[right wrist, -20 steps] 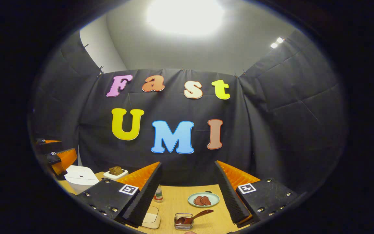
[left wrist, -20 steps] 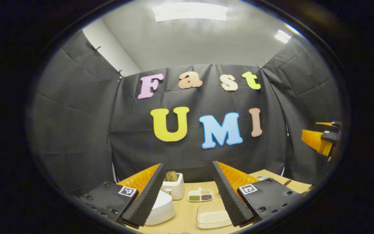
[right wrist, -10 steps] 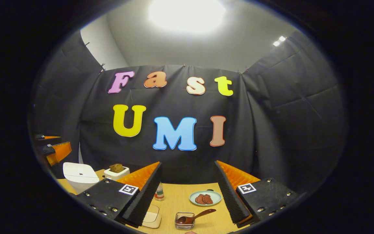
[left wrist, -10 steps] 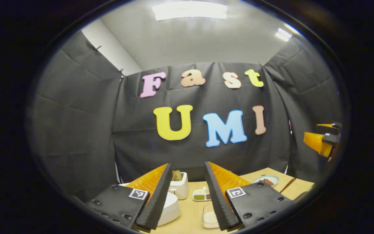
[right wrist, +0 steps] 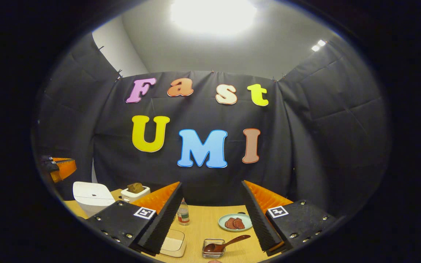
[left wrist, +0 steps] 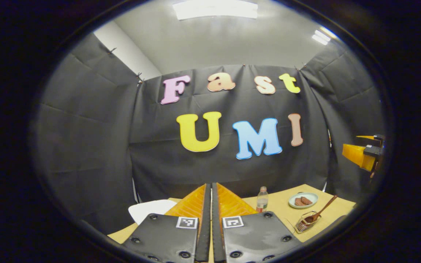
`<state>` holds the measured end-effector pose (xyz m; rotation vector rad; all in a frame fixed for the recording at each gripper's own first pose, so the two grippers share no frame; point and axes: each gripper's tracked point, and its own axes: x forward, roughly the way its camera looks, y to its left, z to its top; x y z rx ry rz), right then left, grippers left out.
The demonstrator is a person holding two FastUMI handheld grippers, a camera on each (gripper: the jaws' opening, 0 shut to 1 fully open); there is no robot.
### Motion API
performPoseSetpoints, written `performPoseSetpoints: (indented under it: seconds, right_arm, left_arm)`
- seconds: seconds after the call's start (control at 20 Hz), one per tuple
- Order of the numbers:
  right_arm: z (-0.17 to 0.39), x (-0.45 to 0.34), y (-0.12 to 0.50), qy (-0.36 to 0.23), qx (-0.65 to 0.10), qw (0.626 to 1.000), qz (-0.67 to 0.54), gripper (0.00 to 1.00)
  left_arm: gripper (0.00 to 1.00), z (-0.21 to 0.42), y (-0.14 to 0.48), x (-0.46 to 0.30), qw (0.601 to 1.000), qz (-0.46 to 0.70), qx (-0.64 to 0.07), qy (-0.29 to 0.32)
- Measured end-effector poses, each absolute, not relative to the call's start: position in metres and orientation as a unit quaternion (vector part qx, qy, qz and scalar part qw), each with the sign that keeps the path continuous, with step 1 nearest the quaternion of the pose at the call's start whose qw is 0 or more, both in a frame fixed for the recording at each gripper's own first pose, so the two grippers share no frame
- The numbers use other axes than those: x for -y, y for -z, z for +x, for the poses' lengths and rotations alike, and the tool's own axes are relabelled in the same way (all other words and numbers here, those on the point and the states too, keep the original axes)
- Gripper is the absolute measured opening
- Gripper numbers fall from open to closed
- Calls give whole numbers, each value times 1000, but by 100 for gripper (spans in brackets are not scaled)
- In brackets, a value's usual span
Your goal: Close the left gripper, press the button to open the rice cooker; take a wooden spoon from the chopstick holder with the right hand, scoop a spoonful of rice and pour it into the rice cooker, then put the wooden spoon back into the chopstick holder.
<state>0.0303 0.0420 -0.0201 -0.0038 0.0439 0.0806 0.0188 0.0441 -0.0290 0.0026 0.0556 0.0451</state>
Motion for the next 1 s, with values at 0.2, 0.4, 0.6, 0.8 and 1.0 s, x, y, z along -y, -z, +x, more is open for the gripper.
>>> performPoseSetpoints:
  seconds: [0.2,0.4,0.6,0.8,1.0]
  right_arm:
    - [29,-51,21,-41,-24,999,-7,96]
    - [23,-55,24,-30,-29,999,-11,95]
    - [15,-53,26,-9,-34,999,-21,95]
    - [5,-50,29,17,-42,998,-32,95]
    - [-10,-44,31,45,-49,997,-43,95]
  left_arm:
    - [10,25,39,-68,999,5,-33,-34]
    - [10,41,56,-101,998,11,-46,-52]
    - [10,60,84,-138,995,15,-68,-69]
    - [10,83,121,-168,992,4,-96,-76]
    - [10,101,173,-192,988,-15,-132,-78]
